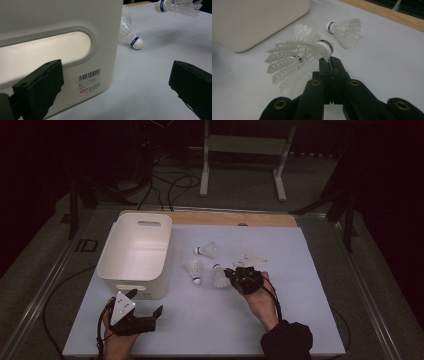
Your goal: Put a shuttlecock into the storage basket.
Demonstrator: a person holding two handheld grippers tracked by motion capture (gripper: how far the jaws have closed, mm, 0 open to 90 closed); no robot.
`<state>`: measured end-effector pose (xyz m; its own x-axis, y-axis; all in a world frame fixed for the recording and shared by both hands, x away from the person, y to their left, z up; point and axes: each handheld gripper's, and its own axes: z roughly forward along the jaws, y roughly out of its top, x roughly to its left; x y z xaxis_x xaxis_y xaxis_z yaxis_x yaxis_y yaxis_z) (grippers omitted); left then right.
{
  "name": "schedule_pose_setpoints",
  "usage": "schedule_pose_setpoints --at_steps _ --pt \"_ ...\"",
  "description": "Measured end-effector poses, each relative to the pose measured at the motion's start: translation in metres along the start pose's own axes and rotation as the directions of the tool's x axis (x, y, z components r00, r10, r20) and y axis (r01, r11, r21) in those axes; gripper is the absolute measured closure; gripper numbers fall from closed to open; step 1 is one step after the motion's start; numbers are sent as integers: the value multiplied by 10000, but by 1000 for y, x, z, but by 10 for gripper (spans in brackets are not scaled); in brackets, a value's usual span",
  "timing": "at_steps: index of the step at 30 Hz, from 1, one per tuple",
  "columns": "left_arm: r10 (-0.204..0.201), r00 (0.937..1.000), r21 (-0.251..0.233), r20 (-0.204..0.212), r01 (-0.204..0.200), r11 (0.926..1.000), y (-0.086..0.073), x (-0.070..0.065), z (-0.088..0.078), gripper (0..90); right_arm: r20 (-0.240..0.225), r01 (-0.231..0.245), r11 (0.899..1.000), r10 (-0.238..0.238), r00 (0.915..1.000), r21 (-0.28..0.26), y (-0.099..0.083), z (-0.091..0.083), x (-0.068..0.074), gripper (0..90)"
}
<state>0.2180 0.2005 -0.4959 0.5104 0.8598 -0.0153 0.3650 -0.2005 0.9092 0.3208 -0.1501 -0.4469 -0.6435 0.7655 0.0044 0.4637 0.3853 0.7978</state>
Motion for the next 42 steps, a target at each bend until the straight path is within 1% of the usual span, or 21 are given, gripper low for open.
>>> schedule_pose_setpoints --at_steps 14,19,21,26,29,33,36,42 --pt "22 10000 3 8 -22 10000 0 0 0 1 39 344 9992 -343 9994 -227 19 -7 4 893" --pt "30 10000 7 9 -30 10000 0 0 0 1 -54 315 9990 -317 9995 -304 27 -8 5 894" --pt "27 10000 9 10 -27 10000 0 0 0 1 -159 300 9988 -306 9994 -395 30 -8 5 894" --pt "19 10000 8 16 -19 10000 0 0 0 1 -243 245 9983 -258 9994 -528 39 -9 2 895" --pt "14 10000 1 18 -14 10000 0 0 0 1 -270 188 9986 -202 9994 -504 42 -8 1 895" --pt "7 10000 1 27 -7 10000 0 0 0 1 -429 151 9986 -173 9989 -506 46 -5 1 895" --pt "12 10000 -5 29 -12 10000 0 0 0 1 -415 198 9986 -218 9989 -484 49 -4 3 895" --pt "-1 10000 -8 27 1 10000 0 0 0 1 -415 238 9976 -265 9988 -646 58 -5 3 895"
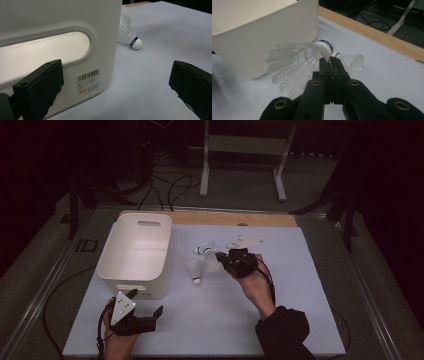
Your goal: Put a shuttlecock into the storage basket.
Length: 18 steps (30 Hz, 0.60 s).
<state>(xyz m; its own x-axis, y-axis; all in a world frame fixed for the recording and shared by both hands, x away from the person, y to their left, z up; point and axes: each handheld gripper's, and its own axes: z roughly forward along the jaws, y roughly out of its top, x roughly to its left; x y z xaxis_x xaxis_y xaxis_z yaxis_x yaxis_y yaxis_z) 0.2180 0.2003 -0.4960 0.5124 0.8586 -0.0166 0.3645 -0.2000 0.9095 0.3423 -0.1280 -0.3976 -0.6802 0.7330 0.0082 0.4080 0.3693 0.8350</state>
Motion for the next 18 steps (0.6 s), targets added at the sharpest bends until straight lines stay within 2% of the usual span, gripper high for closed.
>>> schedule_pose_setpoints --at_steps 6,18 --pt "-5 10000 -12 4 5 10000 0 0 0 1 -46 100 9999 -100 9999 -30 5 1 2 895" --pt "-9 10000 -9 27 9 10000 0 0 0 1 -147 8 9999 -10 9999 -133 15 2 1 894"
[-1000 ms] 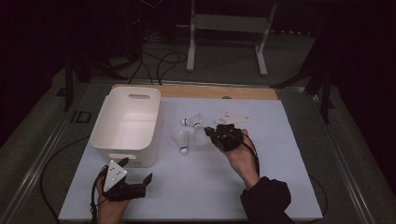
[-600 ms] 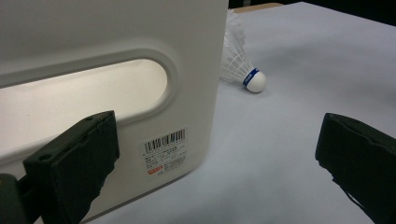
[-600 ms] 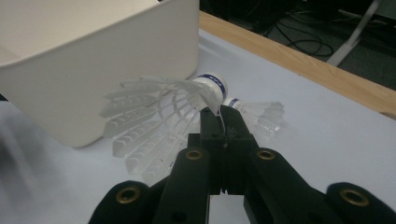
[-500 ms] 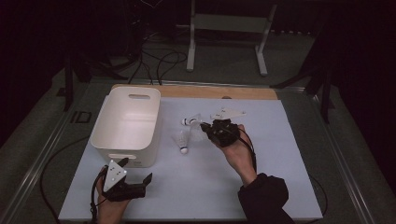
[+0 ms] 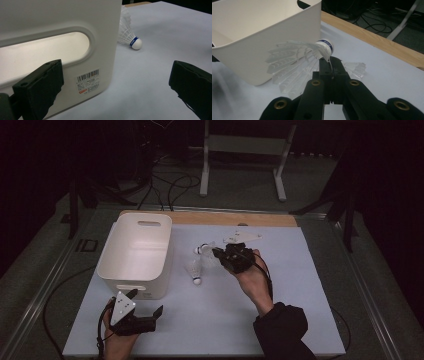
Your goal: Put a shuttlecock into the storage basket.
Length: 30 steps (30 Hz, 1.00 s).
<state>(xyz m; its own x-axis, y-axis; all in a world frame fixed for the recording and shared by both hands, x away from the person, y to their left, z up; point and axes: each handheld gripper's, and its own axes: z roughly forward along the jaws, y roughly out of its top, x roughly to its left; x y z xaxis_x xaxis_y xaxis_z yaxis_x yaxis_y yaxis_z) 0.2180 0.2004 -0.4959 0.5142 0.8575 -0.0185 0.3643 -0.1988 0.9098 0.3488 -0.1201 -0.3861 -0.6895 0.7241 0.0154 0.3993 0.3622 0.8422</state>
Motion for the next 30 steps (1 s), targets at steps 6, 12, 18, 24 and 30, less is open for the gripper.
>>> schedule_pose_setpoints --at_steps 6,12,18,24,30 --pt "-13 10000 -8 -7 13 10000 0 0 0 1 -69 -74 9999 74 9999 -99 5 1 -2 894" --pt "-14 10000 -14 1 14 10000 0 0 0 1 -198 -161 9995 155 9997 -270 8 2 -5 894" --pt "-13 10000 -9 9 13 10000 0 0 0 1 -199 -101 9993 94 9998 -351 14 3 -4 894" --pt "-28 10000 -26 1 28 10000 0 1 0 1 -258 -71 9992 61 9996 -394 18 5 -2 894" --pt "-23 10000 -30 8 23 10000 0 1 0 1 -230 14 9991 -24 9997 -430 20 6 1 894"
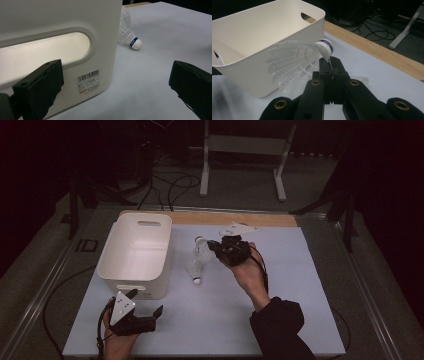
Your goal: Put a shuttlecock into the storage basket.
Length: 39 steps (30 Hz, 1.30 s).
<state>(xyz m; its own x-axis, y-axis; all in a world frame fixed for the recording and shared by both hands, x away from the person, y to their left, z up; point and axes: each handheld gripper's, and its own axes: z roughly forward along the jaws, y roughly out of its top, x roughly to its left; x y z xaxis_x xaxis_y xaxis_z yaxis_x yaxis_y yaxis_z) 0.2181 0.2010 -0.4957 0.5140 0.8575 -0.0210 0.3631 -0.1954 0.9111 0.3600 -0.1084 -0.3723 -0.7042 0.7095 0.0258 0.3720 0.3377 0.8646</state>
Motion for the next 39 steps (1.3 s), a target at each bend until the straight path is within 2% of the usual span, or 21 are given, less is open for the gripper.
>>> schedule_pose_setpoints --at_steps 24,39 --pt "-13 10000 -11 -12 13 10000 0 0 -1 1 -292 -144 9999 141 9995 -91 9 9 7 894" --pt "-13 10000 -34 3 13 10000 0 0 -1 1 -462 -50 9999 45 9989 -105 14 16 15 893"
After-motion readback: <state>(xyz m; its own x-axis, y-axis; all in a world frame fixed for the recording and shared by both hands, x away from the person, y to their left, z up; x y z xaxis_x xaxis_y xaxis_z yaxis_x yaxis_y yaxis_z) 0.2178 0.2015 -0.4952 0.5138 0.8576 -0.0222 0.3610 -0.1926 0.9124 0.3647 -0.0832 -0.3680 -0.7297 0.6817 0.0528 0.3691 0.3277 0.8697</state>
